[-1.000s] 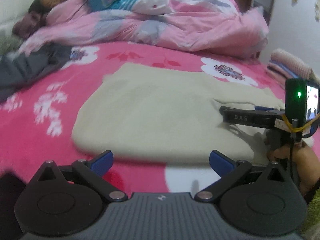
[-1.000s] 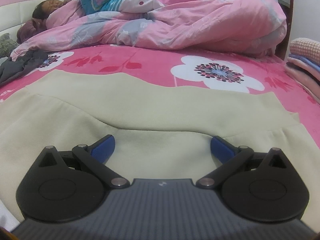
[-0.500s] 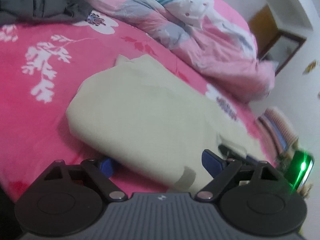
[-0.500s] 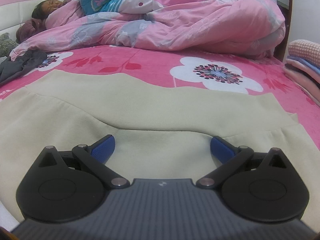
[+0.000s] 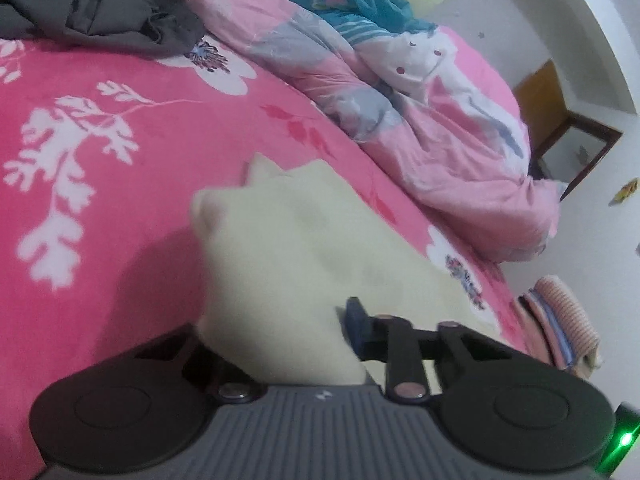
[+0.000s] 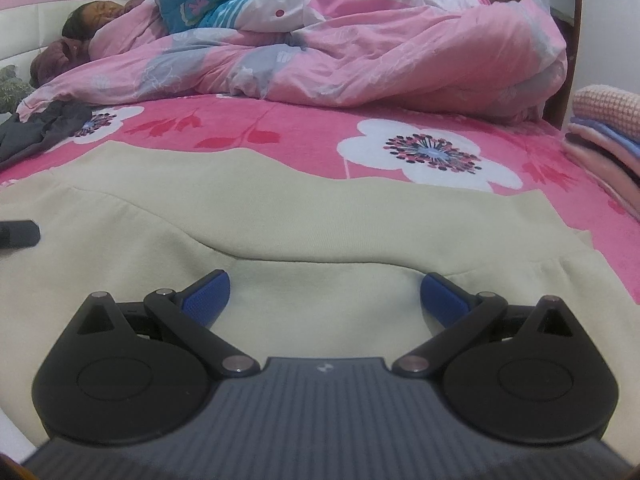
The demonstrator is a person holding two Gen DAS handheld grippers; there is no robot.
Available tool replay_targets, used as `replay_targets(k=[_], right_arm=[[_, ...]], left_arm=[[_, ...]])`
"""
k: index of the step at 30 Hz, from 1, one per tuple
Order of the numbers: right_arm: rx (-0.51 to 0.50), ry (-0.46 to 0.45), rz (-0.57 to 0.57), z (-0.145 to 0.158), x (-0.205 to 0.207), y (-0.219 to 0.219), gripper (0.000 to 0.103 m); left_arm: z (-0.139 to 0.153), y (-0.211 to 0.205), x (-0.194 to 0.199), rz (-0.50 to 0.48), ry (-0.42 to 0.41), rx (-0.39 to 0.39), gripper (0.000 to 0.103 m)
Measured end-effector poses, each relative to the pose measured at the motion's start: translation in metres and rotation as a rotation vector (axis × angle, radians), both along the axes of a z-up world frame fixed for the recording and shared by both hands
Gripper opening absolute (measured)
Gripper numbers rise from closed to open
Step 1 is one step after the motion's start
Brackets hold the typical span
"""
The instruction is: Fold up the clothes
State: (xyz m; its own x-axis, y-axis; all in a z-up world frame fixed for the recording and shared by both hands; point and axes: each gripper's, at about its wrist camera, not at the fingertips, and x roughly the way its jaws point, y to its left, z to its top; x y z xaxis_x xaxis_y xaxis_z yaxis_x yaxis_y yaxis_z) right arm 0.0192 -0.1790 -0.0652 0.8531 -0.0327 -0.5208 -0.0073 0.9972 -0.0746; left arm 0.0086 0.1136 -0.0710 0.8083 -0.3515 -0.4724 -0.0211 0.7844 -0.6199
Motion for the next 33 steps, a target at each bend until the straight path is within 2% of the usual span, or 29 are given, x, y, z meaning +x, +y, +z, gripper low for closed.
replay_targets(k=[3,7,11,16,21,26,28,31,33], right_arm=[[-0.015,-0.008,-0.003,0.0,-0.001,0.002,0.102],[-0.023,-0.015,-0.005,0.0,-0.003,0.002,0.102],[0.003,-0.009,-0.003,0.001,-0.002,-0.001,0.102],[0.098,-0.008,0.005,0.003,-0.004,-0.015,0.102],[0.243,-0.065,0.011,0.01,-0.036,-0.051,0.102],[0.357,-0.091,0.006,0.02,-0.093,-0.11,0.102],[0.486,-0.088,-0.019,0.018,-0.118,-0.141,0.102],[0.718,-0.085,-0.047,0.01,-0.148,-0.178,0.102],[0.865,-0.074,-0.057,0.003,-0.162,-0.196,0.101]], left_arm=[[0.024,-0.013,-0.004,-0.025,-0.091,0.08,0.016],[0.07,-0.039,-0.008,-0.117,-0.256,0.115,0.016],[0.109,-0.094,-0.01,-0.285,-0.369,0.208,0.016],[0.129,-0.174,-0.019,-0.482,-0.444,0.336,0.016],[0.131,-0.238,-0.021,-0.602,-0.445,0.405,0.016],[0.1,-0.298,-0.015,-0.714,-0.368,0.474,0.016],[0.083,-0.316,-0.013,-0.748,-0.318,0.48,0.017],[0.056,-0.333,-0.009,-0.794,-0.242,0.492,0.023],[0.047,-0.335,-0.01,-0.809,-0.216,0.46,0.037]])
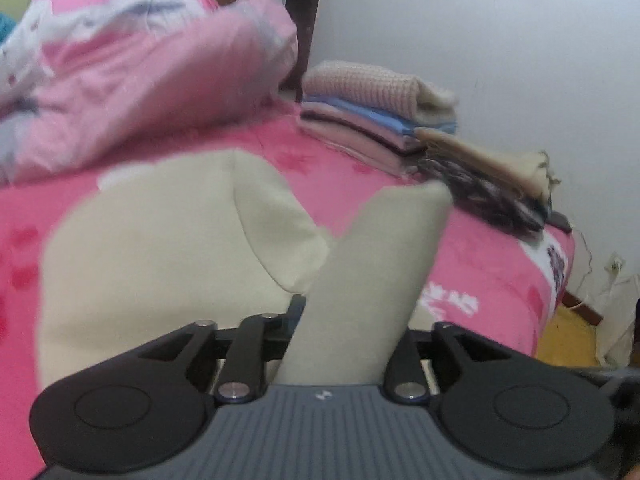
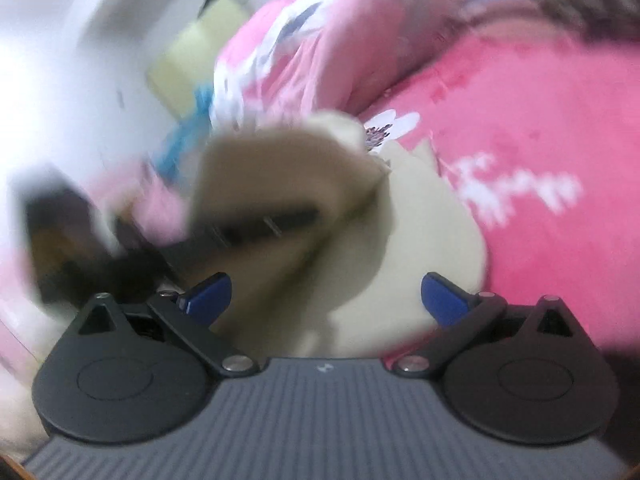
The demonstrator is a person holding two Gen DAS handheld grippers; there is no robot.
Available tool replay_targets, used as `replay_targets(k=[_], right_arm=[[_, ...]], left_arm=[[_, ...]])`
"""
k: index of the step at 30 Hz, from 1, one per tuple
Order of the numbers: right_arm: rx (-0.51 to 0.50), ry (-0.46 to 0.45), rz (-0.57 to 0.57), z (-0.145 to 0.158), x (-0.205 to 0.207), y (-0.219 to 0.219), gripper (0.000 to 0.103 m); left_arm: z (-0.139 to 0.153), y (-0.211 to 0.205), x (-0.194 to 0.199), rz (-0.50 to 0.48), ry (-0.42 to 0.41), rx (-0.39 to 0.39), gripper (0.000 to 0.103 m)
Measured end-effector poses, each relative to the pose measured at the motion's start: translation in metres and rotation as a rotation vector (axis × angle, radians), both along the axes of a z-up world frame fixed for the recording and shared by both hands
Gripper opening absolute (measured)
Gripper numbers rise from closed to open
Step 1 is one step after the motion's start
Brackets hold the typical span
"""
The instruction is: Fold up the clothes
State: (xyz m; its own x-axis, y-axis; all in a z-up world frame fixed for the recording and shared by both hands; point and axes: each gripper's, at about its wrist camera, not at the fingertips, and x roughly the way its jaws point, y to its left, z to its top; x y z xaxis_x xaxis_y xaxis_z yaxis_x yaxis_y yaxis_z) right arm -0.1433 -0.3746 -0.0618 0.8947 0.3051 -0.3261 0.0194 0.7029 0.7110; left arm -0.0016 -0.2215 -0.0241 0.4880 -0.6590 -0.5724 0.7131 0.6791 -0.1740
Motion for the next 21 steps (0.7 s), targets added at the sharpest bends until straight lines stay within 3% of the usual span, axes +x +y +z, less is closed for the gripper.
replay_targets(k=[5,10,15,18,21], right_arm=[[0.061,-0.017,-0.008,0.003,-0.02,-0.005,0.1],[0.127,-0.02,-0.042,0.007,-0.036,-0.017,0.099],[0.171,-0.057,-0.047,0.02,-0.039,-0.015,0.099],[0.226,-0.072,-0.016,0.025,-0.029,-0.008,0.099],[0.271,-0.027,0.004,0.021,-0.011,0.001,0.097]], left_arm=[[0.009,0.007,-0.005,-0.03,0.034,-0.054,0.06],[0.032,0.037,-0.005,-0.033,0.123,-0.213,0.062],[0.057,0.1,-0.018,0.026,0.105,-0.388,0.074],[0.061,0.141,-0.027,0.101,0.069,-0.402,0.075],[0.053,0.174,-0.037,0.193,0.028,-0.315,0.076]])
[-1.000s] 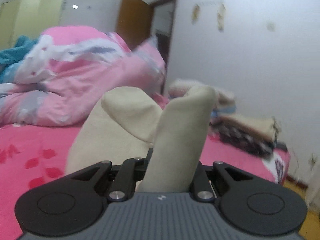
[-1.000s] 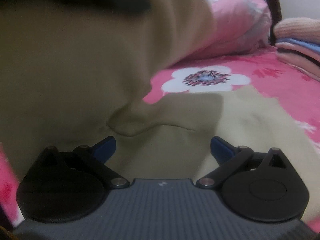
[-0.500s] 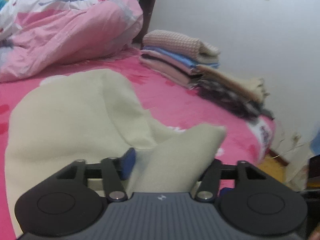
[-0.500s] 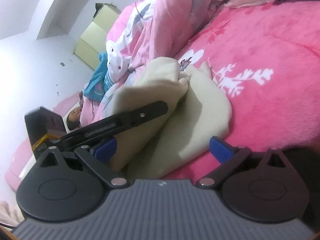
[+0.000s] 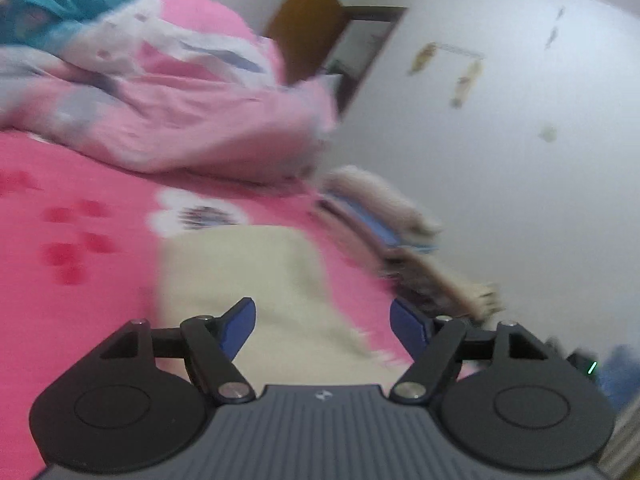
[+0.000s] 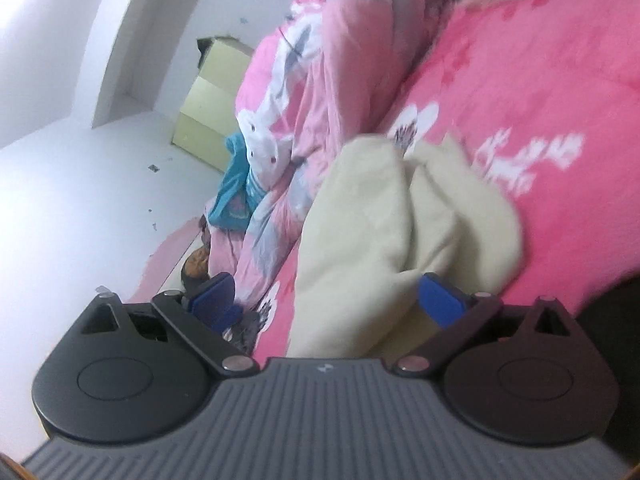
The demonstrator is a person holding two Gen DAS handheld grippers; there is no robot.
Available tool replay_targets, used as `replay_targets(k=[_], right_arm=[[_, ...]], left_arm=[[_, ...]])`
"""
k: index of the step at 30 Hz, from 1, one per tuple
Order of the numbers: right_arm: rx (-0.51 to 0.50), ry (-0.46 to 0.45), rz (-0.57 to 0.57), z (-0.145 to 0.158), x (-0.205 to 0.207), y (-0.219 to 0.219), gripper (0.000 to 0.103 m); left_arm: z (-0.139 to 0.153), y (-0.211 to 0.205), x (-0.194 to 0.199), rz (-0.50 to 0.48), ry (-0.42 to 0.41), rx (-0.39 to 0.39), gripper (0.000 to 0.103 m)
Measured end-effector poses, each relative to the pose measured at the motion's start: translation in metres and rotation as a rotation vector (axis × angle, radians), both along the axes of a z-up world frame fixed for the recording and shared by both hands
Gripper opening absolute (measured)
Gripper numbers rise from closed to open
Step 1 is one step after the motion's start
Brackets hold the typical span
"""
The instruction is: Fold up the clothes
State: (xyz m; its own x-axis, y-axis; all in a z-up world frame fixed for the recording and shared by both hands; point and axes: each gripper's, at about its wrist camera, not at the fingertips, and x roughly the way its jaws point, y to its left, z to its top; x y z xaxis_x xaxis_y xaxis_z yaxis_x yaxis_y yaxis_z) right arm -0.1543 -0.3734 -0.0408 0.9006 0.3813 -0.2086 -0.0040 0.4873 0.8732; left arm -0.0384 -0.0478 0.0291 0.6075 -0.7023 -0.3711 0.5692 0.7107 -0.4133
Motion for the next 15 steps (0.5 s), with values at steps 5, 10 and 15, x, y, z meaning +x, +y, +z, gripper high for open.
replay_targets(k=[5,10,15], right_arm=[[0.086,0.101,-0.002,-0.012,0.013,0.009,0.079],[0.144,0.17,-0.059,-0.019,0.014,0.014,0.06],[0.13,0.208,-0.069,-0.021,0.025,0.027,0.055]], left_arm=[[-0.033,0.017,-0.015,0.065,0.029,0.14,0.076],[-0.057,-0.001,-0.022,0.012,0.013,0.187,0.076],[-0.079,-0.02,-0.029,0.002,-0.043,0.291,0.076]])
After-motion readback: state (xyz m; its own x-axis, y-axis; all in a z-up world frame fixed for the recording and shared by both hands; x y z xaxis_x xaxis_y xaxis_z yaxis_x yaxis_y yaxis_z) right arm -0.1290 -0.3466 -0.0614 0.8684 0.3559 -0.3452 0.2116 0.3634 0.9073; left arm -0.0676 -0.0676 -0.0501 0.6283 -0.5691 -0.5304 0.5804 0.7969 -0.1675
